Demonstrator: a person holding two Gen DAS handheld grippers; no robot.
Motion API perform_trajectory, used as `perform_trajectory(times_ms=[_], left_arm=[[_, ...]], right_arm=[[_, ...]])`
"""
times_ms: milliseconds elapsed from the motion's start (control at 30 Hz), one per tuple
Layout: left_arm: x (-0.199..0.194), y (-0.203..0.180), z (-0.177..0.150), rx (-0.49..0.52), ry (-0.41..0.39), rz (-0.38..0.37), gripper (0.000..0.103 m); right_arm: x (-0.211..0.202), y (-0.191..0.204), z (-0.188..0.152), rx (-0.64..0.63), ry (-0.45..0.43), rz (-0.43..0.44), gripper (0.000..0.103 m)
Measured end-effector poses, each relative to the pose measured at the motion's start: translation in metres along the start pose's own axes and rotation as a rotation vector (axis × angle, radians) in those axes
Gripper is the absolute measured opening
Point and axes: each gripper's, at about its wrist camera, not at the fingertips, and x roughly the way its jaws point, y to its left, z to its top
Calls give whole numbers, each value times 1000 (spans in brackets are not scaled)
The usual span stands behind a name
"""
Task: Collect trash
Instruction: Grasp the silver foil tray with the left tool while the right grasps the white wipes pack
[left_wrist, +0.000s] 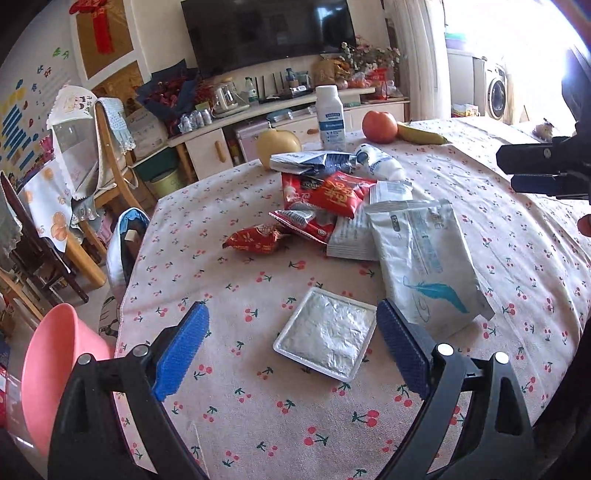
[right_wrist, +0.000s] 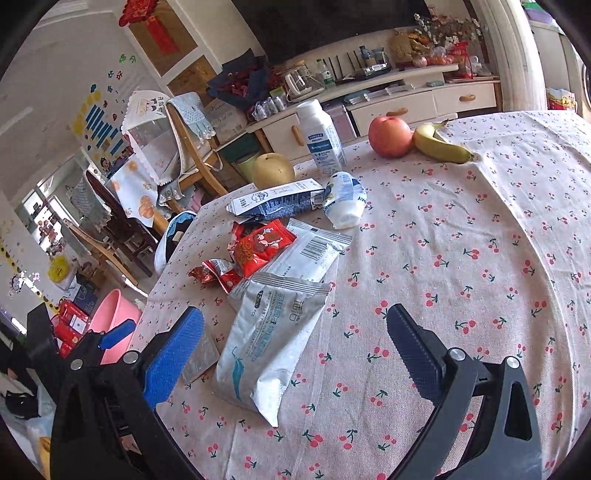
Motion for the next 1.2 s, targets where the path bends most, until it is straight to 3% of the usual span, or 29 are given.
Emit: perform_trajectory(times_ms=[367,867,1200], left_arm=[[35,-5,-9,55,118,-40,92],[52,0,-5,24,146,-65,92],[51,-1,-4,-2,141,-68,74]], right_arm=[[43,8,-17,-28,168,24,98],[79,35,-23,-135,209,2,98],[100,52,-26,-219,212,-65,98]])
